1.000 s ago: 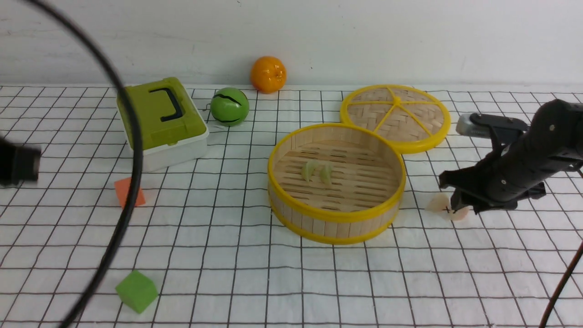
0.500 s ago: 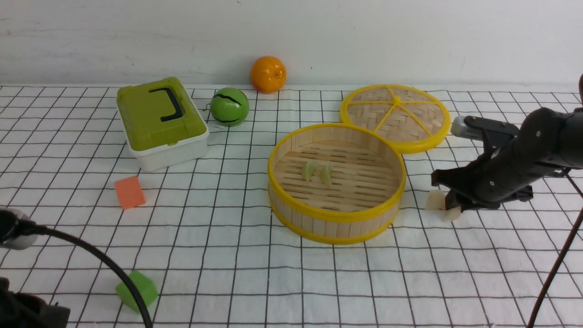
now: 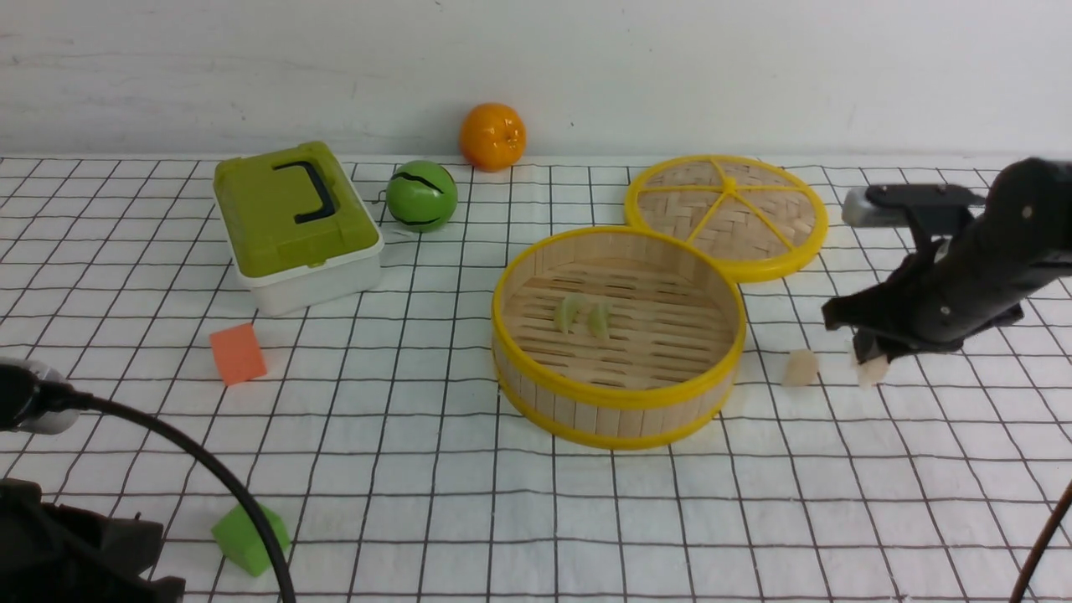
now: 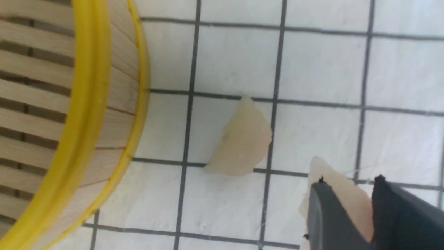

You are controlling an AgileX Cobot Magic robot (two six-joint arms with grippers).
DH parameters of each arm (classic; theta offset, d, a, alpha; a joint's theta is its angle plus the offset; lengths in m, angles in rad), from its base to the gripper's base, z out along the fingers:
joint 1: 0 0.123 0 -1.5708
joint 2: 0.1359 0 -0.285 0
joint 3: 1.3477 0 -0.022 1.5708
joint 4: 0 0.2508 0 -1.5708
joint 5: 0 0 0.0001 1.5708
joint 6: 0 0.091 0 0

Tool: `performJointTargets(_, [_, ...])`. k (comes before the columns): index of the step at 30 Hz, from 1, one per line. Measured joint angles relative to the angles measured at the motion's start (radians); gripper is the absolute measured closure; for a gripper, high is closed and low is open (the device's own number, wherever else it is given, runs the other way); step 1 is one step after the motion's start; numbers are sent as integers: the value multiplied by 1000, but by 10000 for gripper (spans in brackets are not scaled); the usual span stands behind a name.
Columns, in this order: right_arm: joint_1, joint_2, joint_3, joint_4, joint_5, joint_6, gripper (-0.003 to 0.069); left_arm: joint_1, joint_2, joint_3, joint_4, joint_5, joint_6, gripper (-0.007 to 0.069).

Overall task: Put the dumplings into the steamer on the table with the white tablecloth.
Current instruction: 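Place the dumpling in the bamboo steamer basket with the right gripper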

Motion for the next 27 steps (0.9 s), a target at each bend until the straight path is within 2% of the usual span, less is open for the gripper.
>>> performJointTargets(5, [17, -36, -93, 18, 65, -1, 498, 0, 0, 0, 0, -8, -1, 637])
performJointTargets(9, [116, -30, -170, 160, 48, -74, 498, 0, 0, 0, -13, -11, -1, 637])
performJointTargets(14, [230, 43, -185, 304, -60, -205, 498, 0, 0, 0, -20, -11, -1, 637])
performJointTargets(18, [242, 142, -185, 374, -97, -230, 498, 0, 0, 0, -26, -11, -1, 637])
performJointTargets(27, [241, 225, -192, 426, -164, -235, 500, 0, 0, 0, -52, -25, -1, 637])
